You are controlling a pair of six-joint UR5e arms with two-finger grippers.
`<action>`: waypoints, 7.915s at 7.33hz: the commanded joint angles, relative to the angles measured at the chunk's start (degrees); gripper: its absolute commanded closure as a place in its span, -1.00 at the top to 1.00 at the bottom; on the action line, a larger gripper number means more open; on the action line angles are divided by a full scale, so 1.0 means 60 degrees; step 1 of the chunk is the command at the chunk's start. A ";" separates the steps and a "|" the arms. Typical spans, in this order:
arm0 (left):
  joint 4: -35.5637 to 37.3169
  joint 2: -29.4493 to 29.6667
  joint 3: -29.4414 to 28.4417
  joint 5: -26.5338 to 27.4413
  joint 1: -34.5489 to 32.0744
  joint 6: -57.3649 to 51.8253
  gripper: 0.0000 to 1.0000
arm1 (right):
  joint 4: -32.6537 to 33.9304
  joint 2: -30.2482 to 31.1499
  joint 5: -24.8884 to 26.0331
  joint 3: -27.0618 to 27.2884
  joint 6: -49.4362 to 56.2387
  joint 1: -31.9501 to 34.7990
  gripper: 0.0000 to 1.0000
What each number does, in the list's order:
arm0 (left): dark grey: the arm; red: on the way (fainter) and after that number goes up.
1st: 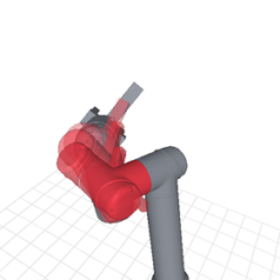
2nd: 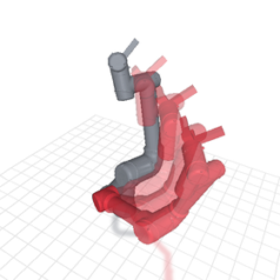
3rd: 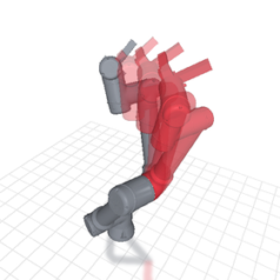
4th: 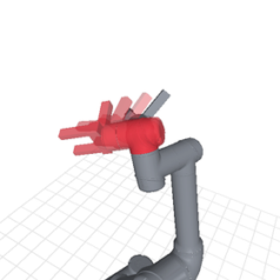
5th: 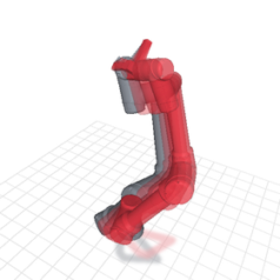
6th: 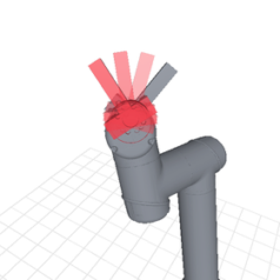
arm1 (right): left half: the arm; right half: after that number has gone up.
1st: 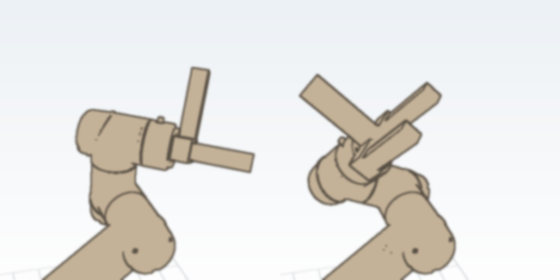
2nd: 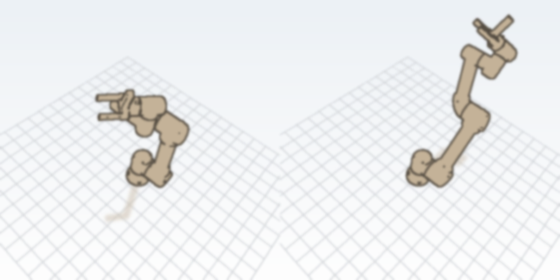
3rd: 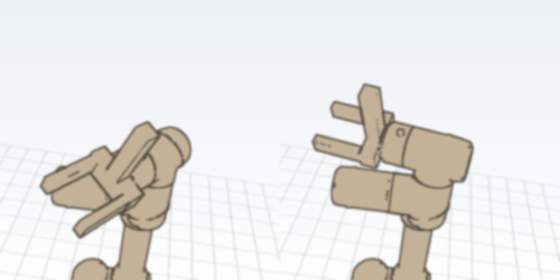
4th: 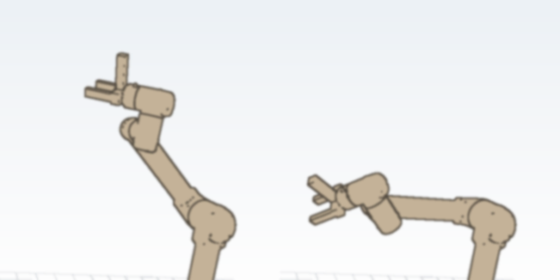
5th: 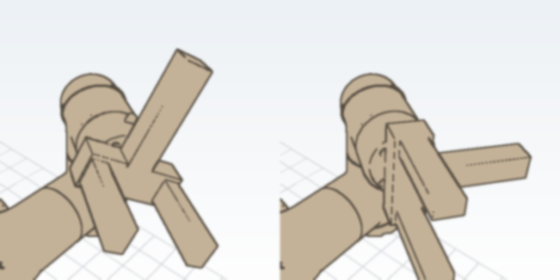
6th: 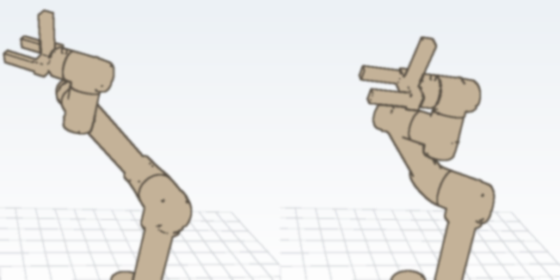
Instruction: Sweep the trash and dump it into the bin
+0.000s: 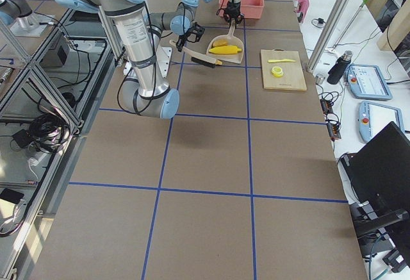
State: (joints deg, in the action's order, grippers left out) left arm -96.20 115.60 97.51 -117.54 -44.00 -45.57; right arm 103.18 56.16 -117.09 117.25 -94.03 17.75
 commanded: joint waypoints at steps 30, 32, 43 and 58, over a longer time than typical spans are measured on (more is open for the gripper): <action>-0.0637 -0.1043 0.1019 -0.0317 0.0258 0.1603 -0.99 | -0.5653 -0.1113 0.1044 -0.3706 0.0437 0.0440 -1.00; -0.1001 -0.1204 0.0946 -0.0549 0.0258 0.1618 -1.00 | -0.5595 -0.1142 0.0550 -0.3357 0.0394 0.0775 -1.00; -0.3111 -0.1688 0.0507 -0.1035 0.0258 0.2291 -1.00 | 0.0176 -0.2234 -0.0801 -0.3903 0.2472 0.1085 -1.00; -0.5089 -0.2010 0.0184 -0.1167 0.0258 0.3170 -1.00 | 0.0198 -0.3460 -0.0874 -0.3877 0.2311 0.1170 -1.00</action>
State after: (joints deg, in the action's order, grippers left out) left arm -125.56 103.99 98.69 -124.41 -42.45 -26.90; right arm 99.91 33.68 -121.45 88.92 -80.43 22.34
